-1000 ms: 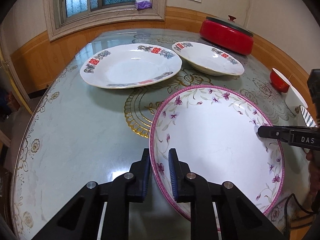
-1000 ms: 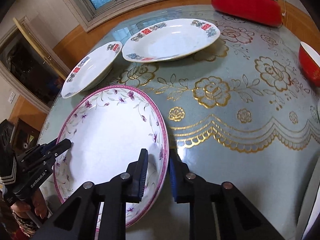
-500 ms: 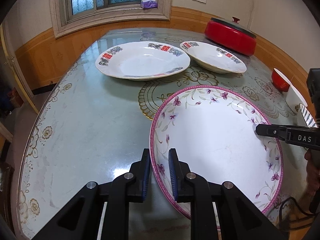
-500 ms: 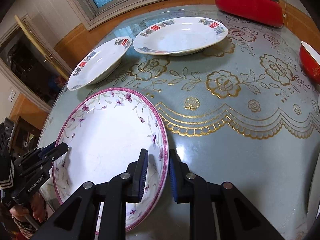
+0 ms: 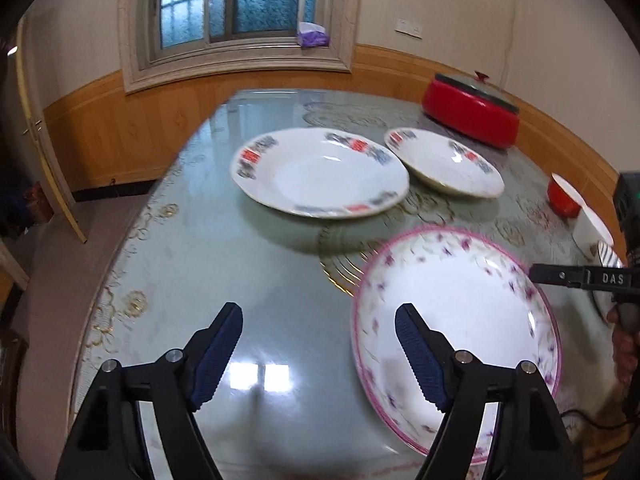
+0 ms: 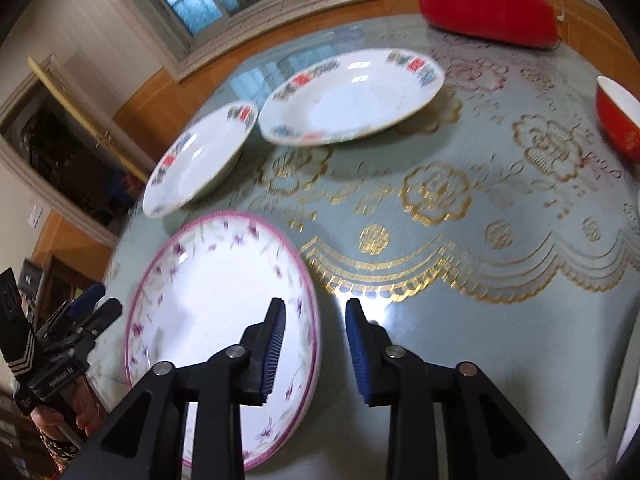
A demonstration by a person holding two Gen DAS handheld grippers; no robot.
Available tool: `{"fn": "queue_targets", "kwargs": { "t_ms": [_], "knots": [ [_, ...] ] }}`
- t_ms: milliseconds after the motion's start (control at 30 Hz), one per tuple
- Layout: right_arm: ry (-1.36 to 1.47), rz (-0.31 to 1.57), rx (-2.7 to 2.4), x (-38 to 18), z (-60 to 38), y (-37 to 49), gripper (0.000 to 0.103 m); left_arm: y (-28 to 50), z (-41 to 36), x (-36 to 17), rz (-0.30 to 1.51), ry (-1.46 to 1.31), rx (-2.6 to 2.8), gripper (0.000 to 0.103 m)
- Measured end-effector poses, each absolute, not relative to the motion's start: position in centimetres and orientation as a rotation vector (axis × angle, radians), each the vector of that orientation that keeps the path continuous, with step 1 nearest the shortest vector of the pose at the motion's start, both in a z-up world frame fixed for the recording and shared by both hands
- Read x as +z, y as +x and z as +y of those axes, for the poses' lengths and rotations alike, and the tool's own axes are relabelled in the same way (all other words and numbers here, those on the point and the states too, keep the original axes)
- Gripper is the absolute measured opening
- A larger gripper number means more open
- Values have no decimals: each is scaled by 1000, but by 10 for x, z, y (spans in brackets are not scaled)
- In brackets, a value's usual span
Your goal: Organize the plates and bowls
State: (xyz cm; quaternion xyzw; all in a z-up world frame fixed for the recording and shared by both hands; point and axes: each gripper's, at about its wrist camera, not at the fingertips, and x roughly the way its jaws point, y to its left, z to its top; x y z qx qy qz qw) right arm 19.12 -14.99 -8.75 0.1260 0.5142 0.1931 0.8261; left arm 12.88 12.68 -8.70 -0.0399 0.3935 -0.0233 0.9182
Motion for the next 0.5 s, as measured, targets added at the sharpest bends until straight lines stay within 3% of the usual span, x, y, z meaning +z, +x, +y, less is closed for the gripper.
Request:
{"fn": "queue_targets", "kwargs": {
  "t_ms": [100,500],
  "knots": [
    [281,1068,419,-77,-147,202,32,148,151,-82,805,-159,29,93],
    [402,1118,529,-75,-96,276,35,237,193,-98,828,-283,195,93]
  ]
}}
